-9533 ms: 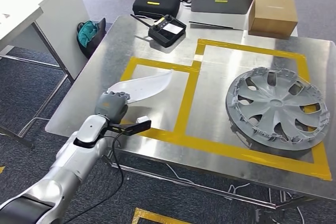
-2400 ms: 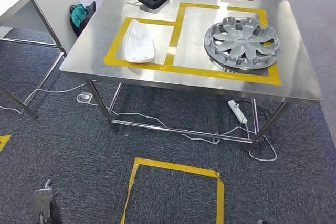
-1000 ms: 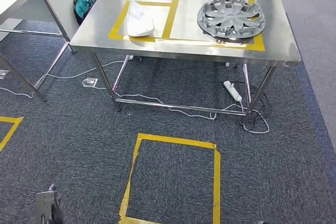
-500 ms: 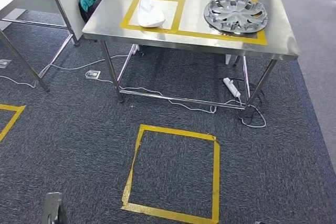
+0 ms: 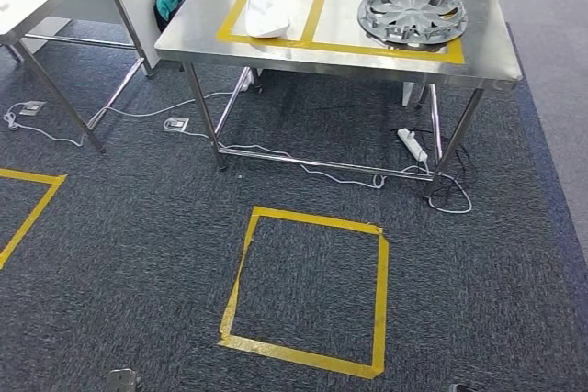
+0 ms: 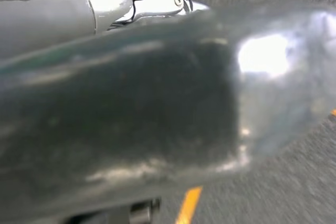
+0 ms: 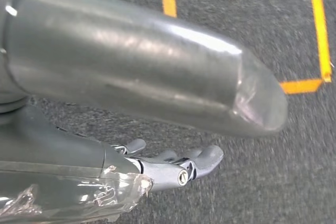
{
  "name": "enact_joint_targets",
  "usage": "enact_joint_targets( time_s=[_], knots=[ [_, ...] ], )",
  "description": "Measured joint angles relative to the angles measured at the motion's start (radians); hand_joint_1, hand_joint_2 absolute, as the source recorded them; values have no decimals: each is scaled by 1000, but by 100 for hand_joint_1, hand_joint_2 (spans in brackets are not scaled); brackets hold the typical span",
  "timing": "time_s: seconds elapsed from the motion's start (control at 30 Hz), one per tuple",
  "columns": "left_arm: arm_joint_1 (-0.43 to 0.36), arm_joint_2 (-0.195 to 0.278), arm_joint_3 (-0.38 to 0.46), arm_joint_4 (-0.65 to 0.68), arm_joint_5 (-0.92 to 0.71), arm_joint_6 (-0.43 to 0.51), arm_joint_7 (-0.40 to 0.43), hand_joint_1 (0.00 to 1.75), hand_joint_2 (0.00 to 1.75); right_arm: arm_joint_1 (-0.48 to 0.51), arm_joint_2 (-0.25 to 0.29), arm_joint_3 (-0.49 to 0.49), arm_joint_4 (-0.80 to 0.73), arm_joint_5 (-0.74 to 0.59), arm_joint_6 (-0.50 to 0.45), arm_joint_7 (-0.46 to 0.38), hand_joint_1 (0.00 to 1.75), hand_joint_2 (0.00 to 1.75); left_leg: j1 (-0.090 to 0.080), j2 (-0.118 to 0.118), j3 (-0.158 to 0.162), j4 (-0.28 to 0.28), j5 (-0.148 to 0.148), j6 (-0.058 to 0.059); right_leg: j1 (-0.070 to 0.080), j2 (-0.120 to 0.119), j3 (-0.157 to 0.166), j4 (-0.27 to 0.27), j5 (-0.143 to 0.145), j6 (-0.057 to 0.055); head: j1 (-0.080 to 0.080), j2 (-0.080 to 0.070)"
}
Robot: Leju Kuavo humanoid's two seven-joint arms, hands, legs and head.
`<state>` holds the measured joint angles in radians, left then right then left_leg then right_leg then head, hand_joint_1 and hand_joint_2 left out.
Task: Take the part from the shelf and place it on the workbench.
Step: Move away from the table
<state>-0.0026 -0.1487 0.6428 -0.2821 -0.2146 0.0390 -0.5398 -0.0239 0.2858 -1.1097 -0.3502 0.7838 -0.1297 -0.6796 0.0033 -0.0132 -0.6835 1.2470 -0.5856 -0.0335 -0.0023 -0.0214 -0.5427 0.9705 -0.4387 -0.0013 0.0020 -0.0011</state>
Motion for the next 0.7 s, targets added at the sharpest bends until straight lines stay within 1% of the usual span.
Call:
enact_joint_targets(
  time_s=[0.03,0.1,0.13,0.17,0.2,0.23,0.27,0.3,0.33,0.37,0.4,0.43,0.47,0.5,0.53,0.57,0.6,0.63,0.67,0.7],
  knots=[
    [0,0,1,0,1,-5,-1,0,0,0,0,0,0,1,0,0,0,0,0,0,-2,12,0,-1,0,-2,-2,0,2,0,0,0],
    [0,0,1,0,1,-7,-2,0,0,0,0,0,0,1,0,0,0,0,1,0,-3,16,2,-1,0,-3,-3,0,3,0,0,0],
    [0,0,3,1,3,-13,-4,0,0,0,0,0,0,1,0,0,0,0,3,2,10,10,28,-3,0,-10,-11,2,9,3,0,0],
    [-2,-1,8,3,3,-15,-9,0,0,0,-2,0,0,3,0,-1,0,0,2,21,66,-63,50,-4,0,-25,-25,9,18,10,-1,0],
    [-6,-2,12,4,4,-17,-14,0,0,-1,-3,0,0,5,0,-2,0,0,2,40,120,-138,71,-1,1,-43,-40,16,28,19,-2,0],
    [-9,-2,18,6,4,-16,-19,0,0,-2,-4,0,0,8,0,-4,0,0,1,56,173,-215,90,4,2,-62,-54,23,38,29,-2,0],
    [-11,-3,21,7,1,-11,-22,0,0,-3,-6,0,1,10,0,-5,0,0,-2,67,212,-284,87,14,2,-79,-59,28,45,38,-3,0],
    [-10,-3,24,7,-1,-9,-23,0,0,-5,-6,0,1,11,0,-6,0,0,-2,60,206,-285,89,25,0,-85,-60,28,48,43,-3,0],
    [-7,-2,25,8,-3,-9,-23,0,0,-6,-7,0,1,13,0,-6,0,0,-2,51,201,-285,94,36,-3,-74,-64,35,41,50,-4,0],
    [-5,-1,27,9,-8,-8,-23,0,0,-5,-7,-1,2,14,0,-7,0,0,-2,43,195,-285,102,45,-5,-54,-74,59,19,56,-3,0],
    [-5,-1,28,10,-14,-8,-23,0,0,-4,-8,-2,2,16,0,-7,0,0,-1,35,188,-286,110,53,-6,-27,-93,106,-17,61,-2,0],
    [-5,0,28,11,-21,-9,-23,0,0,-2,-8,-3,3,17,0,-8,0,0,-2,25,179,-285,119,58,-7,-1,-117,172,-62,64,-1,0],
    [-6,-1,28,12,-27,-10,-24,0,0,-1,-8,-4,4,19,0,-8,0,0,-4,14,169,-285,127,61,-6,12,-141,242,-102,64,-1,0],
    [-7,-1,28,13,-31,-11,-24,0,0,0,-9,-6,4,20,0,-8,0,0,-7,2,159,-284,134,63,-5,17,-156,296,-128,61,0,0],
    [-6,-1,28,14,-33,-11,-24,0,0,1,-9,-6,4,21,0,-8,0,0,-9,-10,151,-284,141,63,-4,19,-154,315,-134,58,-1,0],
    [-5,0,28,15,-35,-12,-24,0,0,1,-10,-7,5,21,0,-8,0,0,-10,-23,145,-283,147,63,-3,21,-132,294,-123,53,-1,0],
    [-4,0,28,15,-35,-12,-24,0,0,1,-10,-7,5,21,0,-8,0,0,-12,-36,140,-283,152,61,-1,29,-91,235,-97,47,-1,0],
    [-4,-1,28,15,-35,-12,-24,0,0,0,-10,-8,5,21,0,-8,0,0,-12,-49,136,-283,157,59,0,48,-43,157,-72,39,-1,0],
    [-5,-1,29,15,-36,-12,-24,0,0,0,-12,-8,5,22,0,-8,0,0,-13,-60,133,-281,161,56,1,72,-2,86,-55,33,-1,0],
    [-6,-1,29,16,-36,-12,-24,0,0,-1,-13,-8,5,22,0,-8,0,0,-12,-69,129,-280,165,52,1,91,24,38,-46,29,-1,0]
  ],
)
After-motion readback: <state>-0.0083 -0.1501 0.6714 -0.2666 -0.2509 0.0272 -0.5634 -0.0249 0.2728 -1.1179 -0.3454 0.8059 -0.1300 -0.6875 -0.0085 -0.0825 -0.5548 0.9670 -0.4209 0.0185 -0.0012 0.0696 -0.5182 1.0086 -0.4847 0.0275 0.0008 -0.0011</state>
